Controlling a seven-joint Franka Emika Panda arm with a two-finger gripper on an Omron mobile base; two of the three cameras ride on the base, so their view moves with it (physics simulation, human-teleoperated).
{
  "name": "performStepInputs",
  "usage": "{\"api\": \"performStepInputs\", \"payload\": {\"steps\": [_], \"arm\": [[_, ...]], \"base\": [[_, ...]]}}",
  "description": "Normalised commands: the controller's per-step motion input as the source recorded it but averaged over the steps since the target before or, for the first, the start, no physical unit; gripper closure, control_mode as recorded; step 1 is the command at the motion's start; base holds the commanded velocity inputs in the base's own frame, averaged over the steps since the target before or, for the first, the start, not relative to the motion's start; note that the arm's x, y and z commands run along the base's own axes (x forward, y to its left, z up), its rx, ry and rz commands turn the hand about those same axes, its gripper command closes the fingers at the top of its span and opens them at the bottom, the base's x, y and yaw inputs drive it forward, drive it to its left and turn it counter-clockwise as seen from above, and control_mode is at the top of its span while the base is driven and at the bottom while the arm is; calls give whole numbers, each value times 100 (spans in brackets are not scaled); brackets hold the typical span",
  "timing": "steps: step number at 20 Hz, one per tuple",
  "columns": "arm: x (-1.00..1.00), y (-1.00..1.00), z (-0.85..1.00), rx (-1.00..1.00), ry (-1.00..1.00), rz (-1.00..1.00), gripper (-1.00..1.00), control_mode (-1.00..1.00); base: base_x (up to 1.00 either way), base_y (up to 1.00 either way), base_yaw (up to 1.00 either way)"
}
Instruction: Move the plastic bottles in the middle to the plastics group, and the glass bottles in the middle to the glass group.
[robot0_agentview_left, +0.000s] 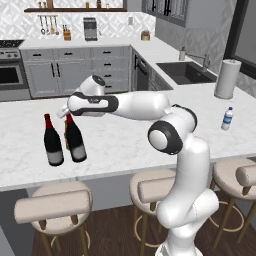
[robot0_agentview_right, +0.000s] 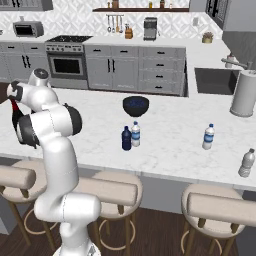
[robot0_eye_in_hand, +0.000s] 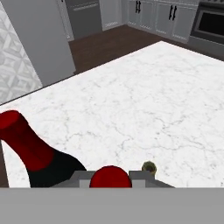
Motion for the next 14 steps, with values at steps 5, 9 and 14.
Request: {"api": "performStepInputs", "payload": {"steps": [5, 9, 14], "arm": [[0, 0, 0, 0, 0, 0, 100, -100], [0, 0, 12, 0, 0, 0, 100, -100], [0, 0, 8, 1, 0, 0, 100, -100]], "base": [[0, 0, 0], [0, 0, 0], [0, 0, 0]]}}
